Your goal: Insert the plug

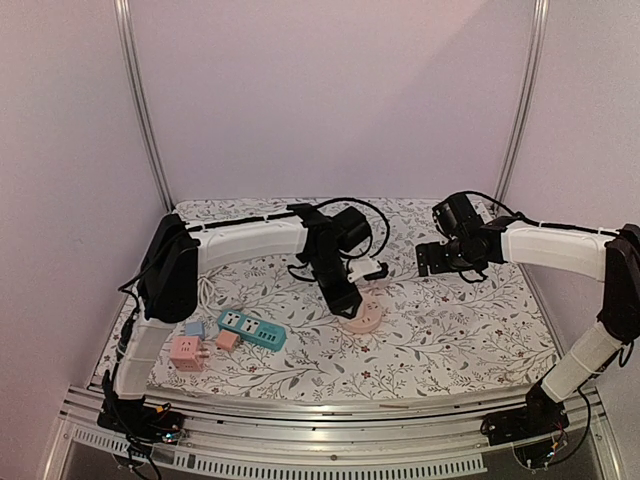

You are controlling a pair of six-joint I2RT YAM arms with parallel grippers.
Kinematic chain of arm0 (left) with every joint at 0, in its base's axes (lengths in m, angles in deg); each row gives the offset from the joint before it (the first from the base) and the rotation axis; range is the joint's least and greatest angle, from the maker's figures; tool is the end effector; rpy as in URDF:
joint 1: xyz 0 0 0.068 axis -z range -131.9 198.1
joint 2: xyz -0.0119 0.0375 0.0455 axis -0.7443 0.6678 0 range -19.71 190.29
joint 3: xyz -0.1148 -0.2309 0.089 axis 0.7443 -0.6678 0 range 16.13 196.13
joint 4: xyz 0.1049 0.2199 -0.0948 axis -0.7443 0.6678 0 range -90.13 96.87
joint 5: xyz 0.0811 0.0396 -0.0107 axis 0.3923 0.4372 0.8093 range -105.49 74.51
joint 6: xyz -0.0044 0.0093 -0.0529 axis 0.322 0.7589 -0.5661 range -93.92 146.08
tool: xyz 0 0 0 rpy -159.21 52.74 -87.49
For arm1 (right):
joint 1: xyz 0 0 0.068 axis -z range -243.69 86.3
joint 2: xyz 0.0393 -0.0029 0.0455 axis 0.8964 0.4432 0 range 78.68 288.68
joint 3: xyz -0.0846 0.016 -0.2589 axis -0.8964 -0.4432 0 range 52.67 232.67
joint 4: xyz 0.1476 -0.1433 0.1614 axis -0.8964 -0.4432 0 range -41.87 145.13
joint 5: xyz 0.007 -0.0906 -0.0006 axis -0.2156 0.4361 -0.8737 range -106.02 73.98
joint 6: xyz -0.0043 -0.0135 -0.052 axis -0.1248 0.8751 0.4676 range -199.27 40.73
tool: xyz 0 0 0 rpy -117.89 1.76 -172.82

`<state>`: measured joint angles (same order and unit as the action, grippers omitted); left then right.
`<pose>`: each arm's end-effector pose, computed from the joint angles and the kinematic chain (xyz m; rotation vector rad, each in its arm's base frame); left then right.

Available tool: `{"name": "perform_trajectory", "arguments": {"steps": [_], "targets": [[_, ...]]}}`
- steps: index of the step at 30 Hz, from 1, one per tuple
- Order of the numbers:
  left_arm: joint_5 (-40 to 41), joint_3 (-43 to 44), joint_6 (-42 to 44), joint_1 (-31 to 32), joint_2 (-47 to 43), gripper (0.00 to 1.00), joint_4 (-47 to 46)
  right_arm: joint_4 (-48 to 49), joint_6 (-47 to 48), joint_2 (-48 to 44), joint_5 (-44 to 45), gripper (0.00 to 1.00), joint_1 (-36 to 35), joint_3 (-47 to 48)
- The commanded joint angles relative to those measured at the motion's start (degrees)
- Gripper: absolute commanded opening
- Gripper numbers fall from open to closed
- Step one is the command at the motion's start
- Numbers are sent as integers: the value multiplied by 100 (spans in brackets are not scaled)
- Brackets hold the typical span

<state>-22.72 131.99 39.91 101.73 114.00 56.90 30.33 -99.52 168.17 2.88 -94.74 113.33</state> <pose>0.2825 -0.3911 0.1809 1.6422 2.4156 -0.3054 0.2844 0.1579 0.2253 -0.0965 2.4350 -0.0191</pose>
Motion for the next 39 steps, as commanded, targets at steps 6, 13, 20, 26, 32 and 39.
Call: {"name": "perform_trajectory", "arguments": {"steps": [6, 13, 20, 26, 32, 39], "targets": [[71, -402, -9, 177, 1015, 0, 351, 54, 70, 98, -26, 99, 33, -22], [133, 509, 306, 317, 1573, 0, 1081, 79, 100, 108, -97, 99, 26, -43], [-22, 330, 250, 313, 1708, 0, 1156, 80, 104, 17, -136, 99, 29, -84], [8, -403, 109, 306, 1057, 0, 924, 79, 113, 46, -156, 99, 29, -51], [162, -1171, -198, 352, 340, 0, 748, 86, 135, 39, -173, 99, 28, -26], [381, -1820, -427, 421, -384, 0, 677, 90, 135, 136, -211, 99, 26, 21]]}}
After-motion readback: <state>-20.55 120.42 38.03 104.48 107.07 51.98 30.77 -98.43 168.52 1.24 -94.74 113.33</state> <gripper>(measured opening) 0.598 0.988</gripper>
